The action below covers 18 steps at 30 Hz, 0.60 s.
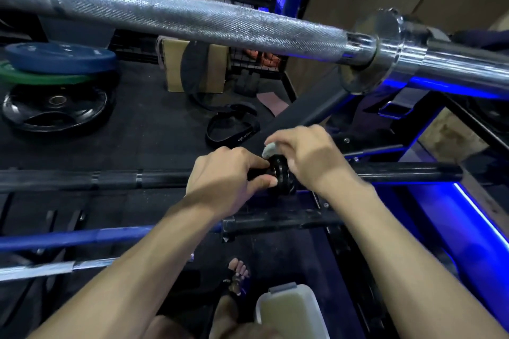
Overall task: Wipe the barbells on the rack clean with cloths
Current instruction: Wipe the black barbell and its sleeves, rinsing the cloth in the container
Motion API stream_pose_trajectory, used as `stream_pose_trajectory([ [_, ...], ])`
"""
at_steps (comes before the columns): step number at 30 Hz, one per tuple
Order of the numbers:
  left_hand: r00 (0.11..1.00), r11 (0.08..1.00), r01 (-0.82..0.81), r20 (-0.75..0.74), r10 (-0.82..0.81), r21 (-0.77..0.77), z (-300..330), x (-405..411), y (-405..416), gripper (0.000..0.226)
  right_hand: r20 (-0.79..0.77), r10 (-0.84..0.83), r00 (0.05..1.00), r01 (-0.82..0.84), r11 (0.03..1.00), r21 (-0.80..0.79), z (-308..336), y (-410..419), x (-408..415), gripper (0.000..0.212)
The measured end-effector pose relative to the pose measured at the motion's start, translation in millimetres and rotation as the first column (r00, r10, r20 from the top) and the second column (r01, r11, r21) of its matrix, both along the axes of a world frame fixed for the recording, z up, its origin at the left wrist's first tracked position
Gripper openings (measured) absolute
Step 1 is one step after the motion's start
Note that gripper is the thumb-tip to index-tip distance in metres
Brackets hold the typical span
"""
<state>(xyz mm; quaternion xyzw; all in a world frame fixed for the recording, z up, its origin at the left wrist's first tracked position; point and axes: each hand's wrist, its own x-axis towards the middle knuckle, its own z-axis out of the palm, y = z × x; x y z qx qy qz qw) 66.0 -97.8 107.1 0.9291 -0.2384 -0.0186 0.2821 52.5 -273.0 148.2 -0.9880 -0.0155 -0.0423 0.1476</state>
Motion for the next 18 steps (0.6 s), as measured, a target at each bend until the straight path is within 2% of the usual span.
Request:
stream_pose_trajectory([
  [4, 1.0, 1.0, -0.001, -0.018, 0.001, 0.0, 0, 1, 1, 0.051, -0.174, 0.092, 0.98, -0.083, 0.995, 0.061, 27, -16, 8, 0.028],
  [9, 1.0, 1.0, 0.0, -0.022, 0.0, -0.01, 1, 2, 2, 0.048, -0.069, 0.138, 0.988, -0.138, 0.99, 0.009, 42, -10, -38, 0.025],
  [11, 1.0, 1.0, -0.002, -0.027, 0.002, -0.01, 2, 0, 1, 0.046, -0.045, 0.086, 0.995, -0.085, 0.996, 0.029, 34, -8, -44, 0.027],
  [14, 1.0, 1.0, -0.005, -0.029, 0.005, -0.01, 2, -1, 0, 0.047, -0.026, -0.04, 0.999, 0.042, 0.997, 0.071, 21, -8, -21, 0.028],
  [18, 0.999, 1.0, -0.007, -0.033, 0.006, -0.009, 3, -1, 0, 0.048, -0.087, -0.012, 0.996, 0.02, 0.996, 0.087, 9, -15, 10, 0.023],
])
